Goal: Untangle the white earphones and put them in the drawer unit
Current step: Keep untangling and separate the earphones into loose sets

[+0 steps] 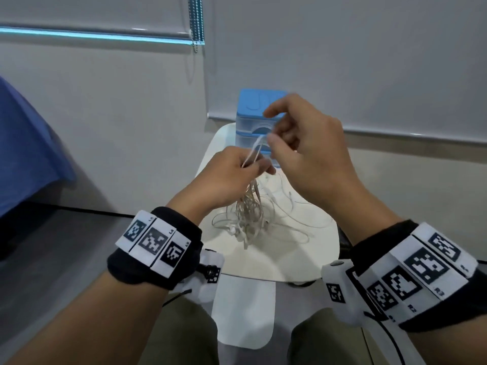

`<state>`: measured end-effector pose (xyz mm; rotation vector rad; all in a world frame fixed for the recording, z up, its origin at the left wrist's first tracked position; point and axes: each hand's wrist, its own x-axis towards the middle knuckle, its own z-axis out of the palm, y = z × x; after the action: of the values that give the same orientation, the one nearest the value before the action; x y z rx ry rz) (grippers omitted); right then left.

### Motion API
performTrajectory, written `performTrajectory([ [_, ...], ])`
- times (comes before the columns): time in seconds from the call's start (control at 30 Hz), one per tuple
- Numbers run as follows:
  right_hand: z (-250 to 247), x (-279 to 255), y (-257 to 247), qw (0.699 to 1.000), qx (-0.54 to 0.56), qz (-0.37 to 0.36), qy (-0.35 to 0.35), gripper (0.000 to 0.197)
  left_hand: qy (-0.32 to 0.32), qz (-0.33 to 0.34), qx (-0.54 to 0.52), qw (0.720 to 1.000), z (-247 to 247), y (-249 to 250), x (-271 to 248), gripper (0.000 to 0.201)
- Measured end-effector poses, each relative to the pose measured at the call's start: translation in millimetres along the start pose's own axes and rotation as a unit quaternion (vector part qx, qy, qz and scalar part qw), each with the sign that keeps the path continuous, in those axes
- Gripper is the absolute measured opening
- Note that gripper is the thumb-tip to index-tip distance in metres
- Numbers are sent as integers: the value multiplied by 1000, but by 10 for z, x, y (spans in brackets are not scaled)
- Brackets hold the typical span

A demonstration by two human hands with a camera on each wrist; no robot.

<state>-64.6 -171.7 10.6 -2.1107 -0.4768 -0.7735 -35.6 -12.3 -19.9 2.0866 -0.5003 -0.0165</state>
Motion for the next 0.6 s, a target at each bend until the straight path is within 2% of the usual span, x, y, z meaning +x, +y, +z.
performTrajectory([
  [0.07, 8, -74, 133, 994, 49, 90, -38, 23, 38, 32, -2, 999, -66, 54, 23, 34],
  [0.13, 30, -164, 242, 978, 79, 139, -132, 22, 78, 67, -27, 994, -114, 124, 41, 33],
  [0.2, 75, -244, 271, 956, 147, 164, -192, 19, 102, 100, -72, 987, -141, 202, 45, 36],
  [0.27, 115, -289, 251, 941, 180, 179, -226, 12, 112, 102, -137, 979, -164, 250, 49, 31],
  [0.37, 154, -269, 237, 928, 124, 204, -286, 18, 111, 121, -208, 964, -224, 262, 24, 29],
  [0.43, 136, -199, 163, 933, 73, 207, -286, 23, 109, 139, -211, 961, -272, 223, -9, 25],
  [0.47, 102, -153, 102, 941, 58, 201, -266, 24, 101, 131, -202, 965, -279, 170, -22, 33],
  [0.53, -10, -28, -61, 963, 28, 167, -211, 29, 53, 97, -206, 972, -269, 36, -47, 51],
  [0.6, -149, 107, -243, 982, -23, 104, -154, 29, -15, 77, -248, 966, -233, -89, -84, 51],
])
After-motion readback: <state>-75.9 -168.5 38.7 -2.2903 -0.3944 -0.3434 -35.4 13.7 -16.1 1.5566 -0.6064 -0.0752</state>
